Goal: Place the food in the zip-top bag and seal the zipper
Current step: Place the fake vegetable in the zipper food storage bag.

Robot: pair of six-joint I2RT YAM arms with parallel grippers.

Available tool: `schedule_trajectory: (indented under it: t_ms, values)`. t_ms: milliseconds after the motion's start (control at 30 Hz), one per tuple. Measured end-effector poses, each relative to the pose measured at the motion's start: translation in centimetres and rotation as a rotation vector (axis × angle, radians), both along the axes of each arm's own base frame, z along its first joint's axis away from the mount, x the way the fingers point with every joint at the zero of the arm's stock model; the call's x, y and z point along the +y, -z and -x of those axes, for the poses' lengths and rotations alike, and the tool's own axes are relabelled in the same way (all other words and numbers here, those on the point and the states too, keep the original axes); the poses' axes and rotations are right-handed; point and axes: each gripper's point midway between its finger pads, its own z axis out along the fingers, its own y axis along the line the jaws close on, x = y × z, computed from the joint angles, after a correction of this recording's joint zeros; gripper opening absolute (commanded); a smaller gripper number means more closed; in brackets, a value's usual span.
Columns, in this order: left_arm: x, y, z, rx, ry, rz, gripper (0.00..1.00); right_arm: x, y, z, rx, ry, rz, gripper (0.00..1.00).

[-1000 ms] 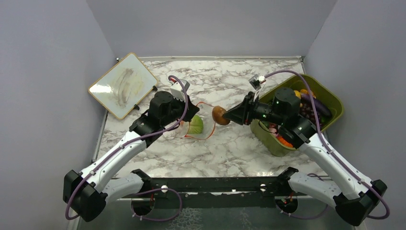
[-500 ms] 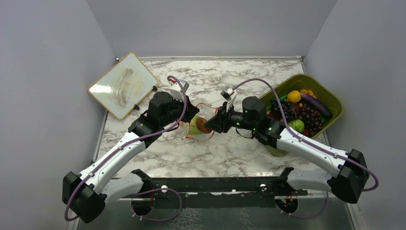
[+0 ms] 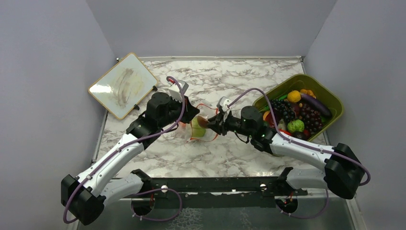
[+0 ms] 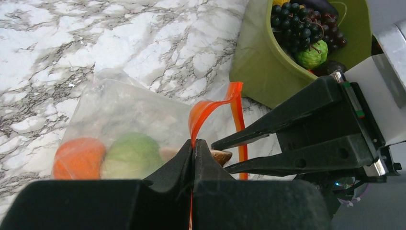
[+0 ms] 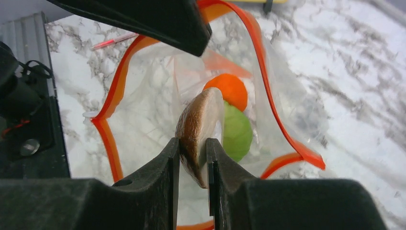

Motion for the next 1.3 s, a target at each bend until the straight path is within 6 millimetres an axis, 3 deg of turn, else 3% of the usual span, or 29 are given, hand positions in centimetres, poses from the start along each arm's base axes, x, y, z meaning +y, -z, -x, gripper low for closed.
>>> schedule_trajectory:
  t_ms: [433,633,733,900,1300]
  values:
    - [0.7,0.4,0.0,-0.011,-0.015,-0.042,0.0,3.6,0.1,-4.0,-0.306,-0.082,0.151,0.17]
    - [1.2,0.7,-0.3,-0.017,-0.04,-0.064,0.0,4.3,2.0,-5.3,-0.352,-0.089,0.218,0.36]
    - [1.3,0.7,-0.4,-0.019,-0.049,-0.069,0.0,4.3,1.9,-5.3,-0.369,-0.09,0.227,0.48]
    - [1.5,0.6,-0.5,-0.023,-0.055,-0.069,0.0,3.8,0.6,-4.5,-0.391,-0.081,0.217,0.59]
    - [1.5,0.7,-0.5,-0.035,-0.051,-0.08,0.0,1.1,-5.9,-0.5,-0.333,-0.075,0.046,0.61]
